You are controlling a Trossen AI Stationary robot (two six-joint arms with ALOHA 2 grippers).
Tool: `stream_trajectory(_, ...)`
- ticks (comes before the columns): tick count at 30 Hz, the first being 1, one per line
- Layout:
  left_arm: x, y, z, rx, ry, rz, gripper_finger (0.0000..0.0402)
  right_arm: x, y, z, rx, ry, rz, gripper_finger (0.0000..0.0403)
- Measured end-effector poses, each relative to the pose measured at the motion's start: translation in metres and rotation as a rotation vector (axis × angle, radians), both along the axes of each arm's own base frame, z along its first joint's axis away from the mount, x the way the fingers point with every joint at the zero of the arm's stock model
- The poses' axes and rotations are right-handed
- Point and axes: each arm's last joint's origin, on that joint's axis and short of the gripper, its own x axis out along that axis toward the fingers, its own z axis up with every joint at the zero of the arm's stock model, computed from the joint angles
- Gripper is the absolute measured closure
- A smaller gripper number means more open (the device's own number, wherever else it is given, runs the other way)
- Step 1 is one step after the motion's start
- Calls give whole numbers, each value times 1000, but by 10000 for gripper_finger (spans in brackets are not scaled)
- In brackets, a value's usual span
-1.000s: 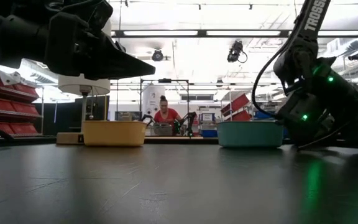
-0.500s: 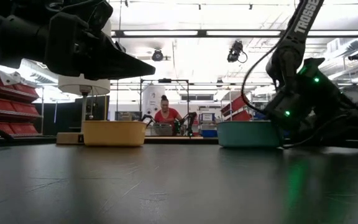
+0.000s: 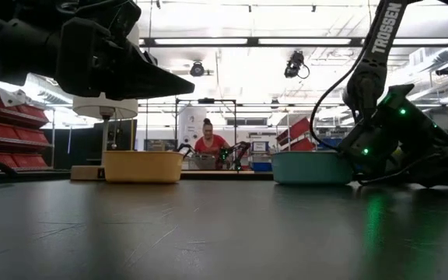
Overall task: Sort batteries
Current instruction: Put the silver battery into the blue bin
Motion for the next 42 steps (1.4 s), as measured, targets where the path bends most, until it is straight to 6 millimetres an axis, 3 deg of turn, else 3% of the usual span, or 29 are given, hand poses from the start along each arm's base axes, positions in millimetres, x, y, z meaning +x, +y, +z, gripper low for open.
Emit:
stream_trajectory(6,0,0,0,1,0,-1,328,5,1,2,31,-16,-35,403)
stream_trajectory(11,0,0,0,3,0,-1,328,18,11,10,164,-48,-148,403)
stream_trajectory(20,0,0,1,1,-11,-1,328,66,38,40,319,-160,-364,403)
stream_trajectory(24,0,0,3,-4,-24,-2,328,88,43,57,148,-190,-464,403)
stream_trajectory(30,0,-1,2,-3,-21,-4,328,114,48,70,-140,-265,-833,402)
stream_trajectory(35,0,-1,2,-6,-21,-5,328,113,61,70,-420,-315,-905,372)
stream_trajectory(42,-1,-4,2,-4,-14,-19,328,94,86,72,-577,-420,-1006,283)
